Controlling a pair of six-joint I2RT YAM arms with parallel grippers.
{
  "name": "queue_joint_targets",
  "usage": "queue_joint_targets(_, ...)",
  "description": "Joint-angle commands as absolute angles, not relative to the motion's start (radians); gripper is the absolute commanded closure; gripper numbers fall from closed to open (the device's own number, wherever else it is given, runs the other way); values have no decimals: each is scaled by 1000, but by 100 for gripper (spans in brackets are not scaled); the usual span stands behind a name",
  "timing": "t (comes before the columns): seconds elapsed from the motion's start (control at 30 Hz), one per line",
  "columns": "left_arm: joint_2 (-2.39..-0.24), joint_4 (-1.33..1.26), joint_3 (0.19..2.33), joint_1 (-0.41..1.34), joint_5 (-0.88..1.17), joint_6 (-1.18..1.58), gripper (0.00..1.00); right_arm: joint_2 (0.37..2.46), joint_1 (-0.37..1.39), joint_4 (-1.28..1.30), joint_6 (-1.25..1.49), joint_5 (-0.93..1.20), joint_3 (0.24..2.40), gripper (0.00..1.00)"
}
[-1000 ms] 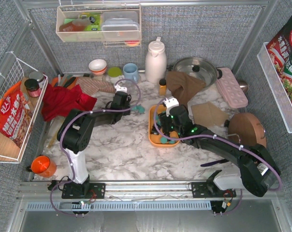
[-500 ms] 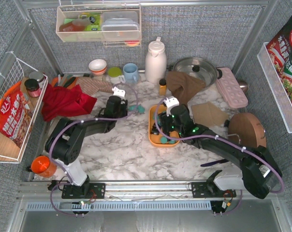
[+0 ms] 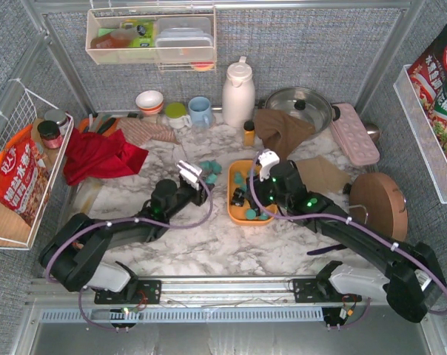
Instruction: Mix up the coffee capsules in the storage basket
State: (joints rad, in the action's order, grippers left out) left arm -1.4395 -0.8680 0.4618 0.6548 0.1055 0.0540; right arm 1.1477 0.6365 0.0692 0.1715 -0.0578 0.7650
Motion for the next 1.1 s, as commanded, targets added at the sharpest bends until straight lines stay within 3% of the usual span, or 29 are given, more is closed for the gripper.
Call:
queue_joint_targets(0.0, -1388, -1062, 414, 726, 158, -32, 57, 1104, 646, 115, 209, -3, 776, 37)
queue_joint_targets(0.3, -1348, -1237, 356, 827, 254, -110, 57, 996, 667, 97, 304, 54, 794, 35)
queue_joint_targets(0.67, -1448, -1486, 342, 896, 351, -152, 57, 982, 673, -41, 413, 87, 790, 34)
queue_joint_targets(1.07, -1466, -1529, 360, 912, 368, -159, 57, 985, 673, -82, 466, 138, 758, 39)
